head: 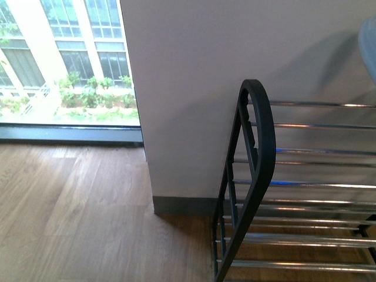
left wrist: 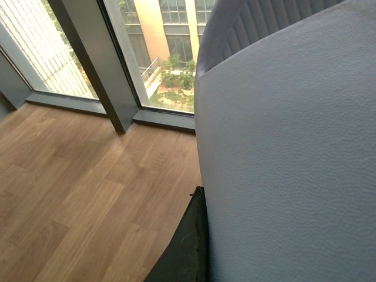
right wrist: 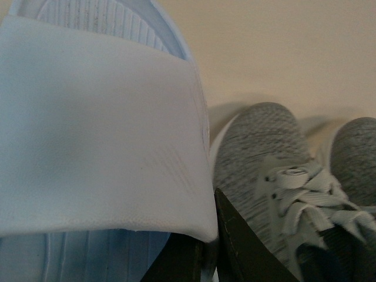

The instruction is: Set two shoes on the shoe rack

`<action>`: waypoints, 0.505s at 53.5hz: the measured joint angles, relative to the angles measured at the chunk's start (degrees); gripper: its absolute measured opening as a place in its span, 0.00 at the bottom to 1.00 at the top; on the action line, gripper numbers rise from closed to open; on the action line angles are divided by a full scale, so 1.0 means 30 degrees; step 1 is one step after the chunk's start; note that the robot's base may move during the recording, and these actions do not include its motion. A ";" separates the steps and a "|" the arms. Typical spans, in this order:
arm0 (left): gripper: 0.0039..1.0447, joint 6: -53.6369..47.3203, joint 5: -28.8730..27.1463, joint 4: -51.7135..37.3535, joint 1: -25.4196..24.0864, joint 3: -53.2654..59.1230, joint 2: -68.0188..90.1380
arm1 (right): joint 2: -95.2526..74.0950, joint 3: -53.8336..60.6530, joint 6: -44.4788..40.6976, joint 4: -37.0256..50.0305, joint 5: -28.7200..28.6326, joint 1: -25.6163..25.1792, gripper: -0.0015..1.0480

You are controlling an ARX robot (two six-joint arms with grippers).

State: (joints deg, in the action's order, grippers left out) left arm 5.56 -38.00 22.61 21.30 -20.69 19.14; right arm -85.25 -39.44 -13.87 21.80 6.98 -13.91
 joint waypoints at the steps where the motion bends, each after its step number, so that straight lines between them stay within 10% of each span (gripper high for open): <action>1: 0.01 0.0000 0.0000 0.0000 0.0000 0.0000 0.0000 | -0.0102 -0.0102 -0.0058 -0.0036 0.0066 -0.0058 0.01; 27: 0.01 0.0015 0.0007 0.0000 0.0000 0.0000 0.0000 | -0.4561 -0.3111 -0.3024 0.0117 0.2229 -0.0984 0.01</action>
State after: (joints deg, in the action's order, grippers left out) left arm 5.61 -37.98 22.61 21.30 -20.69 19.14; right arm -98.94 -48.77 -22.94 22.15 13.67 -16.86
